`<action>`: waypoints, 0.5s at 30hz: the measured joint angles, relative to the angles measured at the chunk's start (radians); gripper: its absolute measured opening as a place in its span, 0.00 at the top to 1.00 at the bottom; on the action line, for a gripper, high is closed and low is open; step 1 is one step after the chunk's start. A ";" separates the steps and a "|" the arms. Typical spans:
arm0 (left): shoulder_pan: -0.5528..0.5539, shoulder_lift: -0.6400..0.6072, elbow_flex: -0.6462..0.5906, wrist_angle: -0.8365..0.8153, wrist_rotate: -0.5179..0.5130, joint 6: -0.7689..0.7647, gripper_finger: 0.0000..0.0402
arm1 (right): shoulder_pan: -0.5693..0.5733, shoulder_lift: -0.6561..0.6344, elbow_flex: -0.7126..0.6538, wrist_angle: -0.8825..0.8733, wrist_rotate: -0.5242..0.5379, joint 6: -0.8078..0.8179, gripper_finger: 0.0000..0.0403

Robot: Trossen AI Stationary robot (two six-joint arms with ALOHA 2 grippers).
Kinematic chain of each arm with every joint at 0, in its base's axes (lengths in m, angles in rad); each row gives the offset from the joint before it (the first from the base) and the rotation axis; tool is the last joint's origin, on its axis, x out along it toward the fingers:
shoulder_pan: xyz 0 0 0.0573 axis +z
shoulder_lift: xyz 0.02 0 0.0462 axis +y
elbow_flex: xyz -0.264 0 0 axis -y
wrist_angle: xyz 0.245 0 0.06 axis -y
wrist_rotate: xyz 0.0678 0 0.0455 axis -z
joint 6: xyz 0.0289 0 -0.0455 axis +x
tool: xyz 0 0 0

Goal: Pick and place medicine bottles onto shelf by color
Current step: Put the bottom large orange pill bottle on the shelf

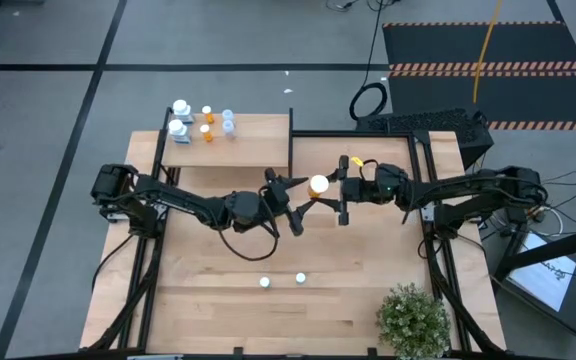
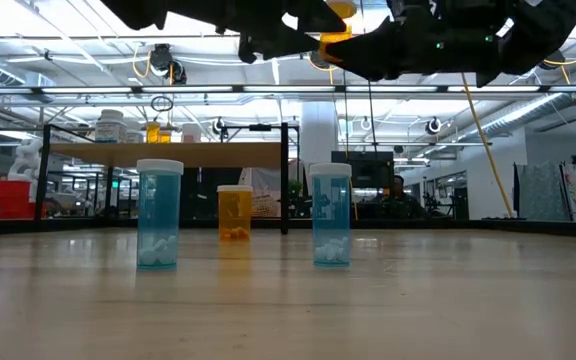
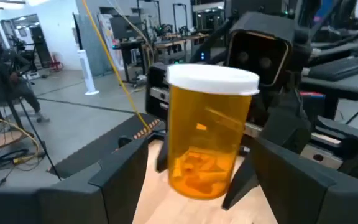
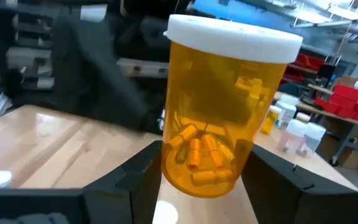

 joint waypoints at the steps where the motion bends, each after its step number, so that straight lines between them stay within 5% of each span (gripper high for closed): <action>1: 0.003 0.006 0.000 0.001 0.000 0.005 0.31 | -0.002 0.016 0.000 0.023 0.000 0.000 0.51; 15: 0.047 0.050 0.000 0.009 0.063 -0.003 0.31 | -0.010 0.105 0.002 0.101 -0.028 0.059 0.51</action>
